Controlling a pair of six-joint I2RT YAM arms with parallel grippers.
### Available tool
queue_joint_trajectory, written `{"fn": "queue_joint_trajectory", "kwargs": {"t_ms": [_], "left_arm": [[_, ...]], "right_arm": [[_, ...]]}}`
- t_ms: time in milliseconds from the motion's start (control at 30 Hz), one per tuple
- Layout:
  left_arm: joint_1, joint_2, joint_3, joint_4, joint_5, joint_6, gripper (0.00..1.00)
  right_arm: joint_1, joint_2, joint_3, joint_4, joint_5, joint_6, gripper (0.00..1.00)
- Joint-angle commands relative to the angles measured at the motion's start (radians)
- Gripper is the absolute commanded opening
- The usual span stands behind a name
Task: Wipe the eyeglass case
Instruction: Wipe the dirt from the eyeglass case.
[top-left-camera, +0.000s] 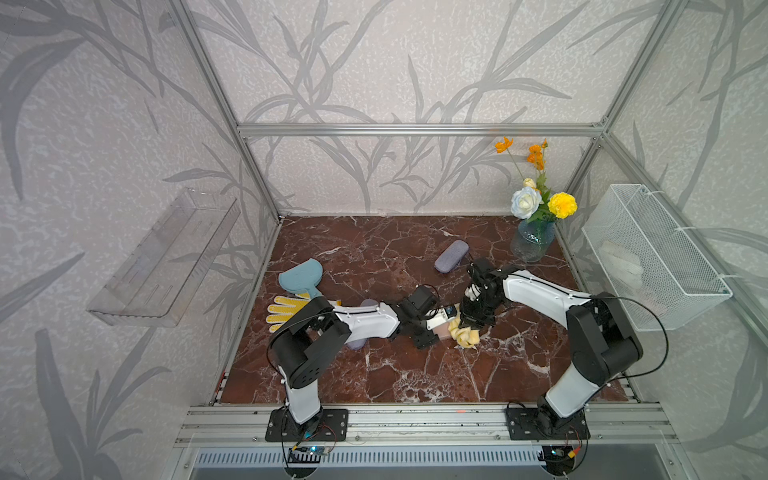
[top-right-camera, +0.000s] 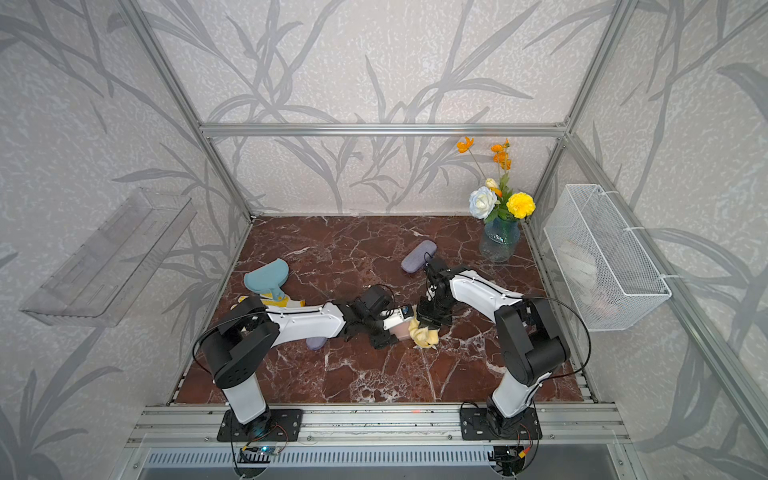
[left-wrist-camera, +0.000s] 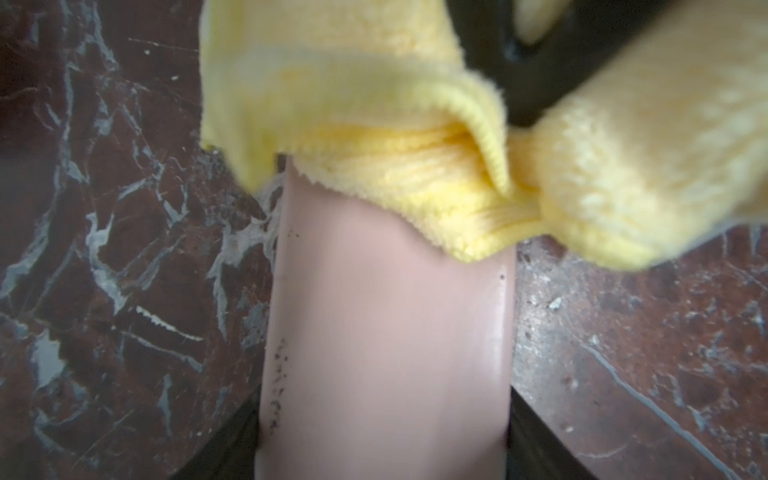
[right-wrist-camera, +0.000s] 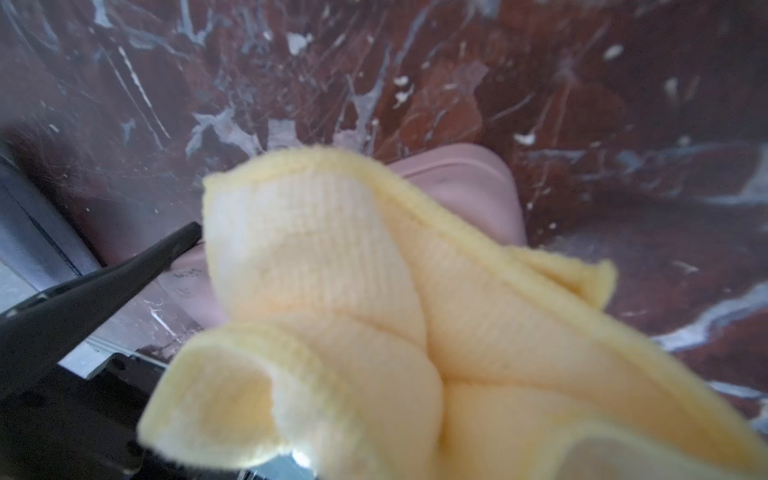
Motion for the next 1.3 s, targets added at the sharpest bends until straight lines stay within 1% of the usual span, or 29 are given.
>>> {"fn": "queue_joint_trajectory", "kwargs": {"t_ms": [0,33,67,133,200,267,300,333,400,467,500,533,600,667,733,767,833,900,967,1033,1133,1200,1267], "left_arm": [[-0.015,-0.063,-0.031,0.011,-0.017,-0.017,0.24],[-0.016,-0.07,-0.031,0.012,-0.024,-0.024,0.21],[-0.015,-0.074,-0.036,0.019,-0.025,-0.033,0.21],[-0.016,-0.081,-0.048,0.034,-0.031,-0.044,0.18],[-0.017,-0.086,-0.052,0.04,-0.031,-0.056,0.15],[-0.019,-0.097,-0.053,0.039,-0.034,-0.073,0.12],[-0.019,-0.102,-0.054,0.036,-0.031,-0.078,0.12],[-0.021,-0.11,-0.054,0.034,-0.03,-0.087,0.12],[-0.021,-0.128,-0.061,0.041,-0.032,-0.109,0.1],[-0.021,-0.145,-0.075,0.058,-0.032,-0.131,0.1],[-0.021,-0.149,-0.083,0.065,-0.03,-0.138,0.1],[-0.023,-0.154,-0.09,0.069,-0.029,-0.143,0.1],[-0.025,-0.161,-0.102,0.076,-0.036,-0.148,0.09],[-0.03,-0.161,-0.107,0.077,-0.052,-0.148,0.09],[-0.035,-0.154,-0.106,0.074,-0.069,-0.143,0.08],[-0.039,-0.148,-0.104,0.072,-0.081,-0.142,0.08],[-0.044,-0.138,-0.102,0.067,-0.102,-0.14,0.06],[-0.05,-0.131,-0.101,0.059,-0.122,-0.14,0.05],[-0.053,-0.14,-0.112,0.069,-0.135,-0.149,0.05],[-0.053,-0.15,-0.125,0.082,-0.14,-0.16,0.05],[-0.053,-0.17,-0.146,0.109,-0.154,-0.172,0.06],[-0.057,-0.179,-0.157,0.121,-0.165,-0.175,0.05],[-0.06,-0.186,-0.164,0.132,-0.174,-0.174,0.05]], "right_arm": [[-0.054,0.025,0.036,-0.106,0.408,-0.107,0.0],[-0.047,0.004,0.065,-0.133,0.435,-0.121,0.0],[-0.038,-0.016,0.093,-0.158,0.425,-0.13,0.0],[-0.002,-0.074,0.131,-0.19,0.374,-0.129,0.0],[0.047,-0.105,0.141,-0.203,0.294,-0.094,0.0],[0.091,-0.119,0.103,-0.147,0.167,-0.017,0.0],[0.109,-0.12,0.075,-0.094,0.109,0.018,0.0],[0.13,-0.116,0.046,-0.022,0.051,0.1,0.0],[0.161,-0.091,0.003,0.111,-0.042,0.195,0.0],[0.165,-0.052,-0.04,0.203,-0.109,0.238,0.0],[0.151,-0.037,-0.054,0.201,-0.108,0.22,0.0],[0.12,-0.022,-0.068,0.174,-0.078,0.18,0.0],[0.026,0.008,-0.072,0.072,0.041,0.075,0.0],[-0.049,0.025,-0.042,-0.031,0.243,-0.048,0.0],[-0.06,0.019,0.017,-0.105,0.434,-0.113,0.0],[-0.048,0.007,0.052,-0.135,0.497,-0.135,0.0],[-0.004,-0.015,0.114,-0.177,0.554,-0.156,0.0],[0.059,-0.056,0.169,-0.209,0.515,-0.151,0.0],[0.115,-0.081,0.183,-0.199,0.376,-0.094,0.0],[0.152,-0.092,0.14,-0.132,0.219,-0.006,0.0],[0.172,-0.082,0.026,0.056,0.02,0.146,0.0],[0.16,-0.057,-0.026,0.129,-0.014,0.174,0.0],[0.112,-0.024,-0.065,0.131,0.01,0.126,0.0]]}}
